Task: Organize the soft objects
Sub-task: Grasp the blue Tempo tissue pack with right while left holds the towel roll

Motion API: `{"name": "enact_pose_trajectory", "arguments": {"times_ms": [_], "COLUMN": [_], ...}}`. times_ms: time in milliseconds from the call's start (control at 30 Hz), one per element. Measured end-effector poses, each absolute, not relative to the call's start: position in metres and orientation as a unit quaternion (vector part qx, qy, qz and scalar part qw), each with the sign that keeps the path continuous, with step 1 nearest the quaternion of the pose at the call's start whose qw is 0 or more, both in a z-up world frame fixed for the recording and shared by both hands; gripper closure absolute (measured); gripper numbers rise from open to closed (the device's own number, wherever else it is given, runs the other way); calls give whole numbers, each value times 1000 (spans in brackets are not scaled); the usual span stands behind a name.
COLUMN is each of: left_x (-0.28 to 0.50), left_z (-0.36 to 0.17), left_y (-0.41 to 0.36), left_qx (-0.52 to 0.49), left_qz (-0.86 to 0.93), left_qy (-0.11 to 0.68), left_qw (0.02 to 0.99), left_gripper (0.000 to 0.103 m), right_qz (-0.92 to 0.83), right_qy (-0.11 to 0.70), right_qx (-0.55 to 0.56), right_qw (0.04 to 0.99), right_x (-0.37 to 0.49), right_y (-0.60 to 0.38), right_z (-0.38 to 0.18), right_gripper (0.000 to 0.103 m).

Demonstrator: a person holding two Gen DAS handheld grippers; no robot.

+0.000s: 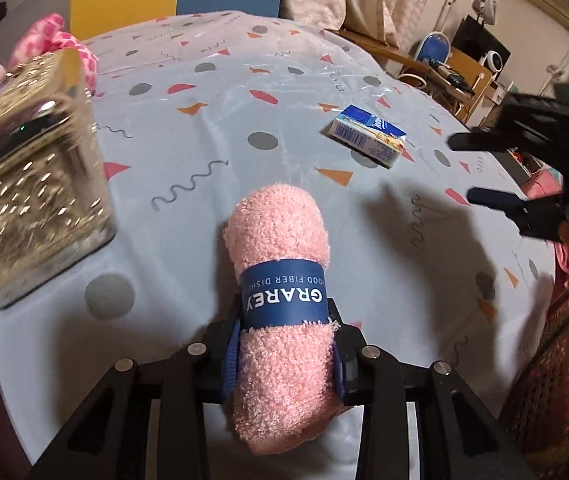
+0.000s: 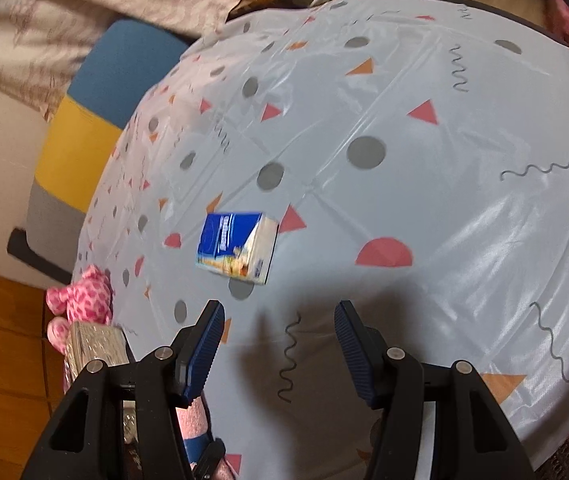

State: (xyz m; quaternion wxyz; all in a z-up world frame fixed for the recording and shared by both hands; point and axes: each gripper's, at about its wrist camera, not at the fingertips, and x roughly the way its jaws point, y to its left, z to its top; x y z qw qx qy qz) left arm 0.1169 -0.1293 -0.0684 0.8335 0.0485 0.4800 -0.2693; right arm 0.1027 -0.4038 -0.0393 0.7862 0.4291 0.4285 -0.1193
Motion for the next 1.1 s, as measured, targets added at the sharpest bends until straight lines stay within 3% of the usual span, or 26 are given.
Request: {"name": "enact_pose_trajectory", "arguments": {"times_ms": [200, 367, 467, 667, 733, 800, 867, 1100], "left_x": [108, 108, 109, 105, 105, 105, 103, 102], "left_z": [-72, -73, -73, -73, -73, -73, -73, -74], "left_y": [-125, -122, -120, -118, -118, -118, -119, -117], "left_qx": [55, 41, 35, 33, 33, 34, 33, 30], "left_qz": [-285, -288, -291, -293, -293, -293, -292, -294], "left_qy": [456, 452, 451, 448, 447, 446, 445, 444], "left_qw": [842, 843, 843, 844, 844, 845, 846, 846], "left_gripper": [67, 65, 65, 65, 65, 65, 65, 65], "right_qz": [-83, -67, -50, -56, -57, -52, -42, 21], "right_qy": [473, 477, 495, 552, 555, 557, 560, 581], "right_qx": [273, 98, 0, -89, -79, -35, -20, -18], "right_qw": [834, 871, 867, 827, 826, 828, 827, 813], "right_x": [134, 173, 204, 247, 252, 253, 250, 199], "right_y": [-361, -333, -319, -314, -317, -322, -319, -266], "right_z": [-20, -4, -14, -58, -65, -66, -66, -74], "right_gripper": [45, 35, 29, 26, 26, 38, 44, 41]}}
